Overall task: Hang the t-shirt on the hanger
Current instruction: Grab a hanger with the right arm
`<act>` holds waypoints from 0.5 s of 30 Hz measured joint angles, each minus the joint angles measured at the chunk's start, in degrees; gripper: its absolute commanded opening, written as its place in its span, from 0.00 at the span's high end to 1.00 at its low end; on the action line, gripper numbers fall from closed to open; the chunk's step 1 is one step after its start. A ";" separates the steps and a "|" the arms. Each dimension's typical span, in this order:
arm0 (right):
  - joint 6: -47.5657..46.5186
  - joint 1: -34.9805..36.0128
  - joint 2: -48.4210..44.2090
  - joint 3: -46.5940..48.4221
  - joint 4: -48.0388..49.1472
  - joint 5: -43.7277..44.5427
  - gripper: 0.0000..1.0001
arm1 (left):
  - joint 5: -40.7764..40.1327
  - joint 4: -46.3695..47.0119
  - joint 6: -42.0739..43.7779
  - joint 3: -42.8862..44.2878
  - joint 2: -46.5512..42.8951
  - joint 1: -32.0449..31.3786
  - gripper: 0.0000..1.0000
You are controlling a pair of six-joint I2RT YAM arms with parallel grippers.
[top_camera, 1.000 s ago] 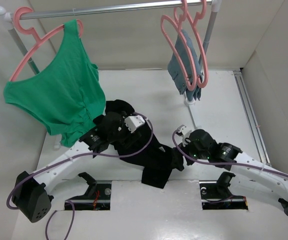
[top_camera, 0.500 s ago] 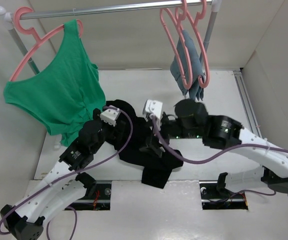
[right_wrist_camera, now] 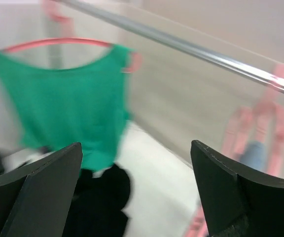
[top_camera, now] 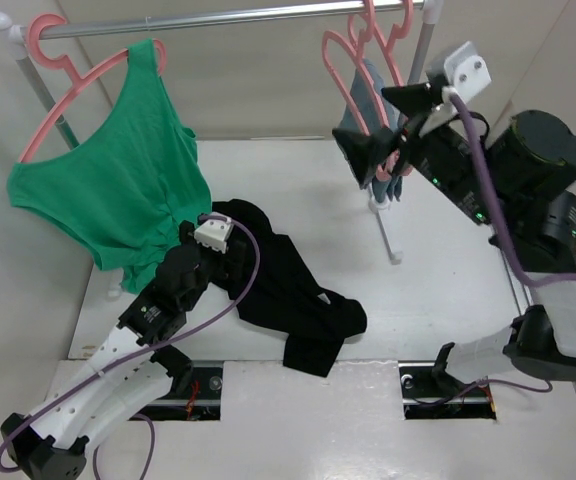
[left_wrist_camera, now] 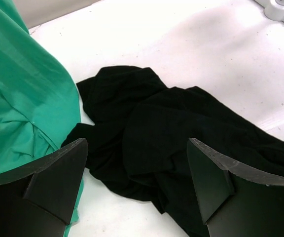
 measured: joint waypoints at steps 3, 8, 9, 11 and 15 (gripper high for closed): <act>-0.13 -5.79 3.52 2.14 0.22 5.18 0.09 | 0.55 0.02 0.13 -0.13 0.00 0.00 0.21; 0.83 -15.67 10.47 2.01 0.24 4.72 0.24 | 1.64 0.11 0.39 -0.55 -0.87 0.04 0.21; 1.22 -17.84 11.72 1.79 0.24 3.87 0.27 | 1.81 0.15 0.44 -0.63 -1.27 0.26 0.21; 2.03 -21.46 13.66 1.46 -0.11 2.01 0.33 | 2.23 0.13 0.46 -0.90 -1.95 0.66 0.21; 3.39 -25.55 15.21 0.74 -0.35 -1.53 0.46 | 2.58 0.11 0.66 -1.29 -2.56 1.14 0.21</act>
